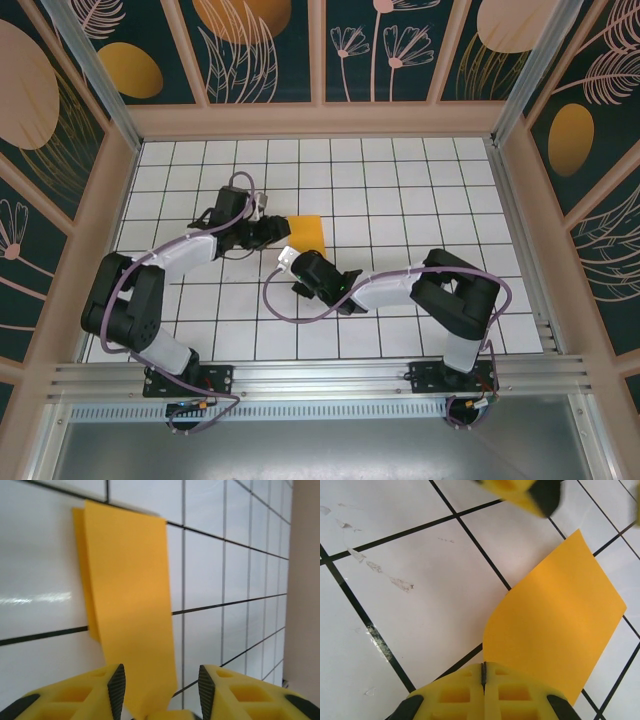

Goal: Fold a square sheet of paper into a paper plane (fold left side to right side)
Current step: Third fold the triangle at the center of the table.

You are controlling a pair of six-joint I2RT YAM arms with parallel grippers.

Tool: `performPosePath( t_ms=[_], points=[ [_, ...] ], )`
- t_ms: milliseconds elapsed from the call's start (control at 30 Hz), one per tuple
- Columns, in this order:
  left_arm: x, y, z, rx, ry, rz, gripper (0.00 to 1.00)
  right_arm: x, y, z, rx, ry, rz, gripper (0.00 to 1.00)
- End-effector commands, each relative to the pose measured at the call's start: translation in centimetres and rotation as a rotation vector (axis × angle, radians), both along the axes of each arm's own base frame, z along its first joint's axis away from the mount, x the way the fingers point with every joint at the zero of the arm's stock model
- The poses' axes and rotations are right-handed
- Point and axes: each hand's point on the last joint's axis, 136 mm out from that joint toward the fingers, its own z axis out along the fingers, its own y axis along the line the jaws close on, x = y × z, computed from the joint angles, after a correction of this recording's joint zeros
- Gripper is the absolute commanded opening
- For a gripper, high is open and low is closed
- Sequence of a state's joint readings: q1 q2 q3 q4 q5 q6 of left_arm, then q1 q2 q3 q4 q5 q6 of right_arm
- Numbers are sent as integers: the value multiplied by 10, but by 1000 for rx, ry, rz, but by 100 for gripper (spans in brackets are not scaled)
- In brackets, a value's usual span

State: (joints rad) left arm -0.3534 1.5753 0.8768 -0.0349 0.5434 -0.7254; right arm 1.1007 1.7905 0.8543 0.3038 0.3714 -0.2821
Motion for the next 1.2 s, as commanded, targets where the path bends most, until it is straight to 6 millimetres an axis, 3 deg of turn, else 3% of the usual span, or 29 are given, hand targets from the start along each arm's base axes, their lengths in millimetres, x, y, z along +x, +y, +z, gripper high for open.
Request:
performPosePath(
  t_ms=[0,100,400,833,1167],
  points=[
    [11,-13,11,-36,-31,-63,41,-2,-1,4,18,16,1,0],
    [26,-24,11,-55,-40,-103,39,-2,0,4,23,23,1,0],
    [58,-52,-26,-41,4,-191,36,-1,3,0,21,34,-7,0],
    [46,-57,-90,80,104,-235,35,-1,8,-2,13,47,7,0],
    [40,-55,-106,128,124,-251,35,1,14,4,36,116,44,0]
  ],
)
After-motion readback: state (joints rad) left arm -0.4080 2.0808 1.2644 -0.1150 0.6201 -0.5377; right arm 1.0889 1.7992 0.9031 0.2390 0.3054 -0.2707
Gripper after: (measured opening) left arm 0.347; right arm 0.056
